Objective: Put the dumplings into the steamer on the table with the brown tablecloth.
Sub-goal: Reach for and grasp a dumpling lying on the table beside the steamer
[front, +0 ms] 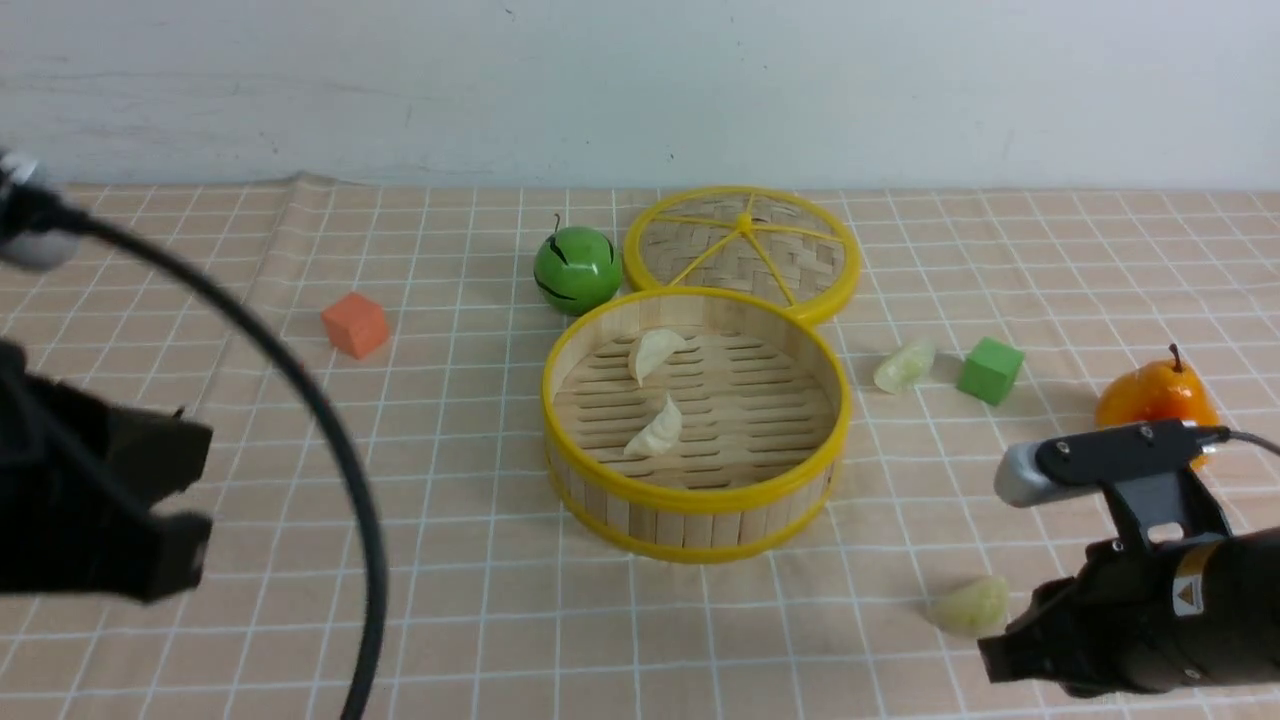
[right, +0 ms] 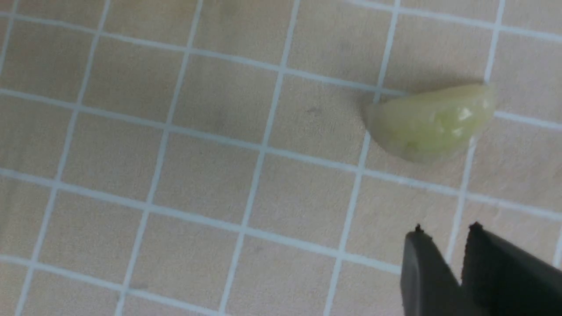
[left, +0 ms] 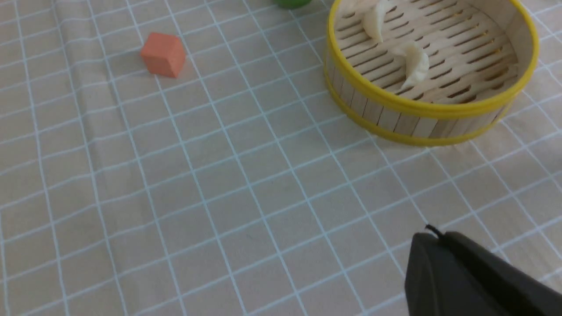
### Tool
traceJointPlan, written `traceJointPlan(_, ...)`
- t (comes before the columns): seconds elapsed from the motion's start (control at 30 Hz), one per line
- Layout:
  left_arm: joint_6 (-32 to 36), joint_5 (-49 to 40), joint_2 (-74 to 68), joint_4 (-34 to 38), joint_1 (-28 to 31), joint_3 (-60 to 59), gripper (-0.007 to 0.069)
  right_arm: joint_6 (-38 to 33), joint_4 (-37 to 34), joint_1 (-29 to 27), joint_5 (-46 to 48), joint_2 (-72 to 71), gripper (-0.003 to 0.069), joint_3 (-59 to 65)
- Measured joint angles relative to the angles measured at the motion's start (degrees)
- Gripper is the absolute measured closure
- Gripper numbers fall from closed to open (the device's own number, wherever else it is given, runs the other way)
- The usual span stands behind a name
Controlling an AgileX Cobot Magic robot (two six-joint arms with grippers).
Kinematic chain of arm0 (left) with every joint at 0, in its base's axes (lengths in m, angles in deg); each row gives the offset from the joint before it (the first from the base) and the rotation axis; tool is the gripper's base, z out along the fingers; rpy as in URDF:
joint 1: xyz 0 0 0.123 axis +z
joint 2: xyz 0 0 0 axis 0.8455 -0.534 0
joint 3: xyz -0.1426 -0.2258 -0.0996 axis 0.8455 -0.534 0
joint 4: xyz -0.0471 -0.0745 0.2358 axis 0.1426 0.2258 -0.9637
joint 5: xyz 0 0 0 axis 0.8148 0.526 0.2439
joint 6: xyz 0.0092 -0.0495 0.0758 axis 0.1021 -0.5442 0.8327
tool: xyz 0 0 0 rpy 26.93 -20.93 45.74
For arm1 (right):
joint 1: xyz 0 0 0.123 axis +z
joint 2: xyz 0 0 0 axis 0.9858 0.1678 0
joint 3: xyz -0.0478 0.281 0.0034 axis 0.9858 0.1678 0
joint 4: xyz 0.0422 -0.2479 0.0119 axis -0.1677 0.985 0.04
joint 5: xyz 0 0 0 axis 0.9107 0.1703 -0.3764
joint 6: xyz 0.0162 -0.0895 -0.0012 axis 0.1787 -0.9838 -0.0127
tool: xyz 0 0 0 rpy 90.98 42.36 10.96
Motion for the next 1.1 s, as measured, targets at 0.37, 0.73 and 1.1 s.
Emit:
traceJointPlan(0.37,-2.26,5.87,14.67,2.60,0.00,-16.20,0.0638,1.81,2.74,-4.08,2.41,9.64,0.0384,-20.35)
traceJointPlan(0.73,-2.36,17.87,15.19,1.85,0.00,-24.96,0.0638,2.52,-6.28,-9.94,2.58,38.88,0.0200,-49.69)
traceJointPlan(1.1,-2.36,19.21,15.19,-0.49,0.00,-24.96,0.0638,12.04,0.63,-11.29,5.27,51.48,0.0188,-59.70)
